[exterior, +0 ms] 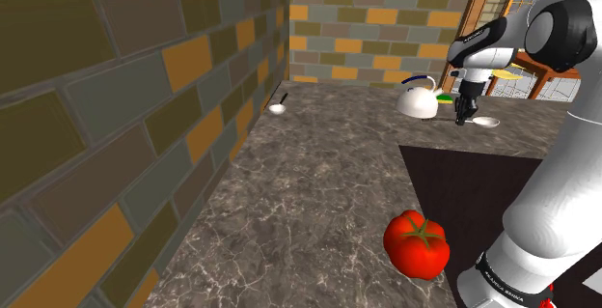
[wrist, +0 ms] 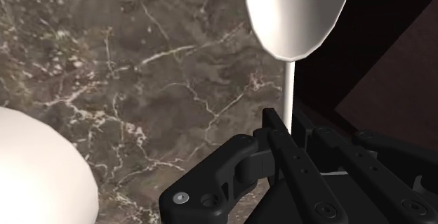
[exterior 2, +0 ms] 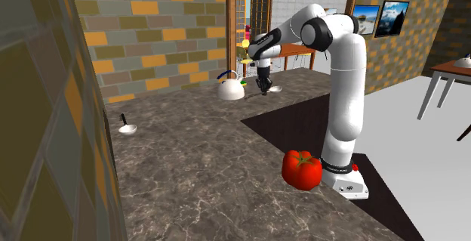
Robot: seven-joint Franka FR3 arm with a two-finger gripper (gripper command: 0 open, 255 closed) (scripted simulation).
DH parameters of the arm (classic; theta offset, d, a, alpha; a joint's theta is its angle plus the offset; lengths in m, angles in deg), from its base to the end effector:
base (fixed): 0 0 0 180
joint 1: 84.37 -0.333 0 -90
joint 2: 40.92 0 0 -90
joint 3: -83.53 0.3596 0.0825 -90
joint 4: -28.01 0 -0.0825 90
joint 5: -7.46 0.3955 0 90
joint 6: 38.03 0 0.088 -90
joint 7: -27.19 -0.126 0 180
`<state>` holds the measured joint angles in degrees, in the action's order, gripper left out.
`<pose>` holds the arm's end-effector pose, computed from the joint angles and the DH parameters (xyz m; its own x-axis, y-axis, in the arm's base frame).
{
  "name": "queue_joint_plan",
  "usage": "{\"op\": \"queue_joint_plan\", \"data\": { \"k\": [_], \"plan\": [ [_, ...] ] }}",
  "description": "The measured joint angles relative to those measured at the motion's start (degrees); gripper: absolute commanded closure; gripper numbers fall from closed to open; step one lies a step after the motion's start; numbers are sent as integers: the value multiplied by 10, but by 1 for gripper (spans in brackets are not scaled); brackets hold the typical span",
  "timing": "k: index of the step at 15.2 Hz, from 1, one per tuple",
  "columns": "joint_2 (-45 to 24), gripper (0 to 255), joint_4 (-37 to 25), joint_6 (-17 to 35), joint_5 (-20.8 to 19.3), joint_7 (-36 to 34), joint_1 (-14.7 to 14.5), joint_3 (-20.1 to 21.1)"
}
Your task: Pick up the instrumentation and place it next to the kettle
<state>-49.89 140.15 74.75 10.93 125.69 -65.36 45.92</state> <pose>0.3361 -0.4792 0.4223 0.7605 0.6489 -0.0256 0.6425 -0.7575 -0.1159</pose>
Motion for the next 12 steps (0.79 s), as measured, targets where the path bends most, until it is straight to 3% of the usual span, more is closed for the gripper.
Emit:
{"op": "queue_joint_plan", "data": {
  "k": [12],
  "plan": [
    [-39, 255, 39, 70, 28, 17, 8, 7]
  ]
}}
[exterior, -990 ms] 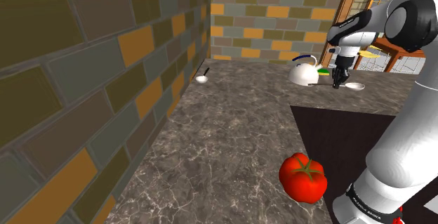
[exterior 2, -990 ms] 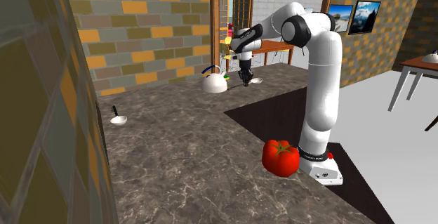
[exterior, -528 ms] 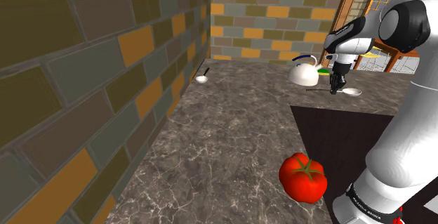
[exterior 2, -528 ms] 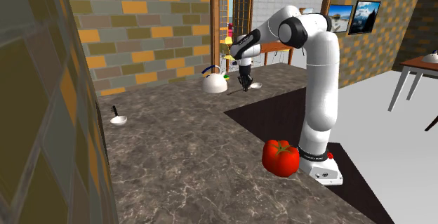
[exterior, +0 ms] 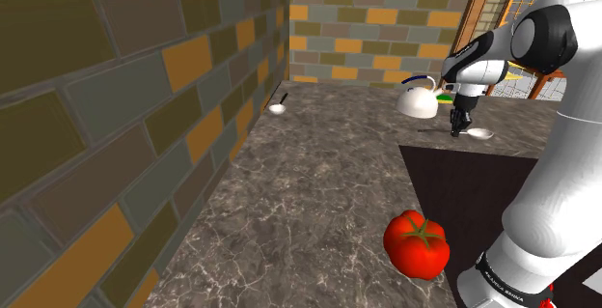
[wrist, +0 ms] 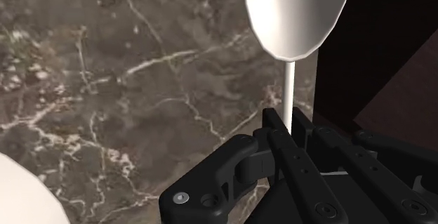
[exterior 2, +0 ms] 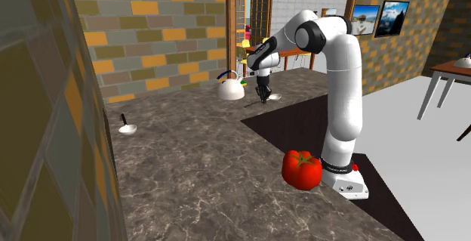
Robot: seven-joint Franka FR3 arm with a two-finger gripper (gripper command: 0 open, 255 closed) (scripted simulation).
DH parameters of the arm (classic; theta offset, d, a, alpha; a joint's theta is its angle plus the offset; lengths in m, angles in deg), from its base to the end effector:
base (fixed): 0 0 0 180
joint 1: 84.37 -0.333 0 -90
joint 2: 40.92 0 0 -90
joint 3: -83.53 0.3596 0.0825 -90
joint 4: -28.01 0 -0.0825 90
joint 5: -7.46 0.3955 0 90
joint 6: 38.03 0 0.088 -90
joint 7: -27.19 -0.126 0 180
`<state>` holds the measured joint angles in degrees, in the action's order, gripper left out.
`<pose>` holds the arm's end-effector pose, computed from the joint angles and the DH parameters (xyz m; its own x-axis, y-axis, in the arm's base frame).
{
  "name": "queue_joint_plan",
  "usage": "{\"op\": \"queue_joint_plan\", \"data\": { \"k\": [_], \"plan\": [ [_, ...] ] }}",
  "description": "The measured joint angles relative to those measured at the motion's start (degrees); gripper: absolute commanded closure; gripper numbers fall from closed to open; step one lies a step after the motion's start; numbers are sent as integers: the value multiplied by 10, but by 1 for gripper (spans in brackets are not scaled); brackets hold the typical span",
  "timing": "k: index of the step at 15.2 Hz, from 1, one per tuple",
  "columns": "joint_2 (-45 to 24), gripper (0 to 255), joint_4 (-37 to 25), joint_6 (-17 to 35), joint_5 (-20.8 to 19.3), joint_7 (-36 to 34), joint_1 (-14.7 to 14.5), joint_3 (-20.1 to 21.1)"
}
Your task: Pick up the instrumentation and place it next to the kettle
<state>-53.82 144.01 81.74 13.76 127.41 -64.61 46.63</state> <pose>0.3382 -0.4793 0.3674 0.7605 0.6488 -0.0256 0.6424 -0.7576 -0.1155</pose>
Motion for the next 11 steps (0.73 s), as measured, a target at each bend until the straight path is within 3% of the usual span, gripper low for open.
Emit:
{"op": "queue_joint_plan", "data": {
  "k": [4, 5, 11],
  "plan": [
    [-1, 255, 0, 2, 1, 1, 0, 0],
    [-1, 0, 0, 2, 1, 1, 0, 0],
    [-1, 0, 0, 2, 1, 1, 0, 0]
  ]
}}
